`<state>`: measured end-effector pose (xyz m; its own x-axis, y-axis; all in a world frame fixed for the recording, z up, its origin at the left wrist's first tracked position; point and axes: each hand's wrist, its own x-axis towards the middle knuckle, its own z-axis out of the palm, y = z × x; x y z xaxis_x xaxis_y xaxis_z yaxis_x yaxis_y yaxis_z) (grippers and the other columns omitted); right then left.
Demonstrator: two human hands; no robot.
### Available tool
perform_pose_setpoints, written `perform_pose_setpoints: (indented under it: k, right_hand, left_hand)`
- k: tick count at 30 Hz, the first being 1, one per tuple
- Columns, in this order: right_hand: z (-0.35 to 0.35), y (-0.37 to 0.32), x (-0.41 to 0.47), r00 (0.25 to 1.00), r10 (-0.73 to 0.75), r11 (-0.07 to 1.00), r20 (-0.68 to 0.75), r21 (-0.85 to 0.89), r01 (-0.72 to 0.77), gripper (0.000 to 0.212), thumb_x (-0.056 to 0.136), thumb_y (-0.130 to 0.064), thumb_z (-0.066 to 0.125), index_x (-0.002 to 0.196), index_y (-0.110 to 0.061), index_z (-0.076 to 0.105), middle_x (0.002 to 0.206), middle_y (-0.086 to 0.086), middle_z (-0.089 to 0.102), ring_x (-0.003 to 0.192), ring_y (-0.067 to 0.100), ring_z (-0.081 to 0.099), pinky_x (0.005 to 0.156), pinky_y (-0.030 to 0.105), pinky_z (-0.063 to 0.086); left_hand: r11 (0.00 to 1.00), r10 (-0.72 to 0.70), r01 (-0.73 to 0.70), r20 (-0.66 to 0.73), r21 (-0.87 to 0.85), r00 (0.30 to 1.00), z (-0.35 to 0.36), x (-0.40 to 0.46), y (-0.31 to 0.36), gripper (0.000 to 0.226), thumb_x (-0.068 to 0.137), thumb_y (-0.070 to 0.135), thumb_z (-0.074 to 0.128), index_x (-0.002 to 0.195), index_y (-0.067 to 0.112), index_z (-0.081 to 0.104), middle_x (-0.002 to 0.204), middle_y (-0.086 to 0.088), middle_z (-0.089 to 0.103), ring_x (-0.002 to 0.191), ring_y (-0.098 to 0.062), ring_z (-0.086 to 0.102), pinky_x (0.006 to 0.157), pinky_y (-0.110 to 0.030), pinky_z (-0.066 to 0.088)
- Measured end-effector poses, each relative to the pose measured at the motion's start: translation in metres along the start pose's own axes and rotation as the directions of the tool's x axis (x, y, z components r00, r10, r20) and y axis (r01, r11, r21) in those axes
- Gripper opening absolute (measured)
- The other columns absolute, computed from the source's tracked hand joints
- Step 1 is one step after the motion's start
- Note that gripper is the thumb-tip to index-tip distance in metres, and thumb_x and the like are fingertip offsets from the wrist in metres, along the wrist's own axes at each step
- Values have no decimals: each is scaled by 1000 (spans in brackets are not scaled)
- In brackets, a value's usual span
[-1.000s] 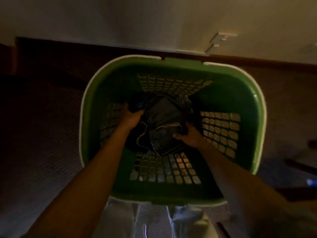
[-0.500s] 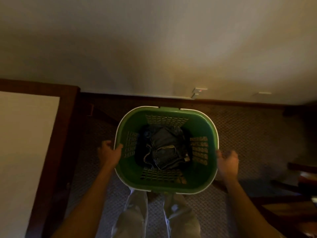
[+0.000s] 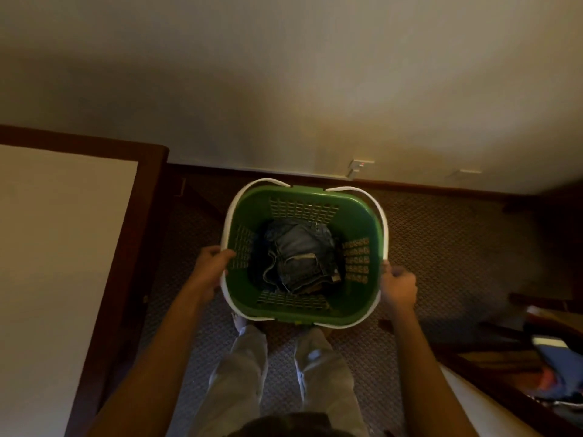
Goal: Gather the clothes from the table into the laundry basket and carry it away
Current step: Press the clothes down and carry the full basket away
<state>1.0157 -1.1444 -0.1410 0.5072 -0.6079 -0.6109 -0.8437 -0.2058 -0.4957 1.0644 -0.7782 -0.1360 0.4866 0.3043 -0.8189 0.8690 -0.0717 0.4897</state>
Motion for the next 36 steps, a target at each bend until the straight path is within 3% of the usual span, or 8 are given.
perform_pose_setpoints:
  k: [7,11,13,16,21,27,31,36]
  right_hand:
    - [37,-38,-86,969,-187,979,160,-47,196,31,97,-41,58,76,-18,61,80,6,68,82,25,65,73,38,54]
    - [26,-54,-94,960,-199,965,195,-133,227,33,98,-44,54,78,-19,58,85,5,67,87,25,65,77,37,53]
    - [10,-57,-96,921,-218,933,324,-208,294,37,98,-48,53,79,-17,58,82,4,66,84,25,65,76,36,53]
    - [-14,-50,-95,860,-235,873,453,-291,391,42,95,-58,50,88,-18,60,86,3,68,81,22,67,80,46,57]
    - [-41,-48,-110,865,-266,894,426,-228,387,35,97,-51,52,95,-18,61,91,4,69,84,19,68,81,47,58]
    - [-28,-66,-99,890,-262,921,374,-179,346,43,96,-56,49,101,-15,62,96,5,72,88,20,70,87,49,57]
    - [-14,-88,-82,906,-230,952,357,-109,285,50,96,-64,39,103,-19,60,99,5,69,88,21,69,82,48,59]
    - [16,-99,-52,911,-82,996,404,-6,92,69,96,-70,26,118,-15,61,115,10,63,108,28,61,100,45,45]
  left_hand:
    - [937,78,-168,285,306,955,41,-76,26,12,98,9,60,104,14,51,98,-8,56,100,-30,58,86,-41,49]
    - [911,94,-216,332,352,938,38,-97,41,23,97,-1,54,88,20,49,105,-13,59,99,-28,60,86,-41,52]
    - [895,55,-216,382,392,922,26,-101,48,13,99,3,52,104,15,55,112,-15,61,99,-26,60,80,-36,49]
    - [807,53,-303,450,506,891,4,-97,49,44,98,13,59,139,11,43,127,-17,59,103,-23,57,78,-31,46]
    - [697,88,-378,450,609,888,-27,-79,55,47,97,27,65,139,15,48,136,-14,56,121,-29,57,105,-45,48]
    - [759,75,-364,483,540,872,-15,-74,78,32,104,48,45,123,24,51,126,-7,55,117,-26,56,100,-42,48]
    - [901,19,-207,441,381,897,21,-62,82,52,101,60,40,133,20,48,131,-12,58,120,-32,56,100,-45,45]
    - [985,-70,6,368,172,927,65,-53,78,57,100,65,33,130,23,54,121,-13,63,109,-31,60,84,-40,49]
